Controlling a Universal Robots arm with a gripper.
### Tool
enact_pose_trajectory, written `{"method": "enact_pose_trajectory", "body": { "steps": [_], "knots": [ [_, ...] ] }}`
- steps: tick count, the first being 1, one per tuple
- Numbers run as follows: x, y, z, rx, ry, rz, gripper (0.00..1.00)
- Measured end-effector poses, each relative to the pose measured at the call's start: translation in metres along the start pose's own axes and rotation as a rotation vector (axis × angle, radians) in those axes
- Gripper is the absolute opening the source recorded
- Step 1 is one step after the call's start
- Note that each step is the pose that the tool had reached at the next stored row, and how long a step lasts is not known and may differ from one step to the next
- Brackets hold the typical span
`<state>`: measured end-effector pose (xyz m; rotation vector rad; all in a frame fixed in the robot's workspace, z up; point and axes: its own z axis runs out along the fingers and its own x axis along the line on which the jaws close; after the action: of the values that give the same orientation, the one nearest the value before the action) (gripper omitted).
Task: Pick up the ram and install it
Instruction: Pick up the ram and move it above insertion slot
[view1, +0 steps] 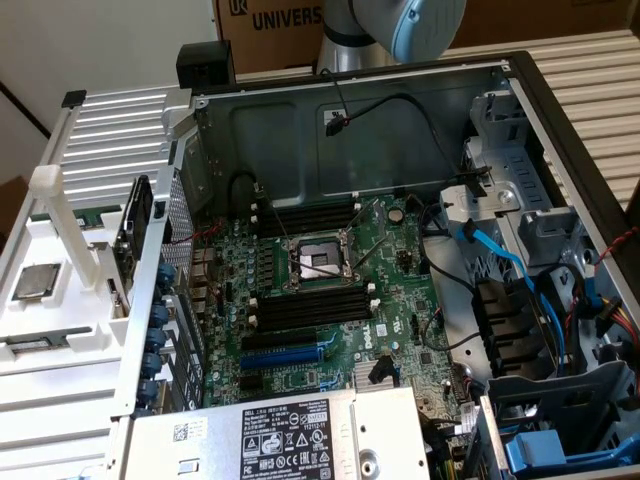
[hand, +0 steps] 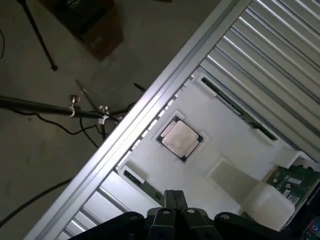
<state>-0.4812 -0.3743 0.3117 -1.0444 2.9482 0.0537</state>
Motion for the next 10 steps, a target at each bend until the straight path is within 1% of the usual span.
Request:
{"method": "enact_pose_trajectory", "body": {
  "steps": [3,4,6,7,10],
  "knots": [
    [0.0,0.0,0.0024,-0.002,0.0026,-0.051,0.1],
    [0.0,-0.0001,0.0042,-0.003,0.0037,-0.088,0.1],
    [0.0,-0.0002,0.006,-0.0038,0.0047,-0.124,0.1],
    [0.0,-0.0003,0.0092,-0.0052,0.0063,-0.179,0.1],
    [0.0,-0.0004,0.0129,-0.0064,0.0078,-0.233,0.1]
  ]
}}
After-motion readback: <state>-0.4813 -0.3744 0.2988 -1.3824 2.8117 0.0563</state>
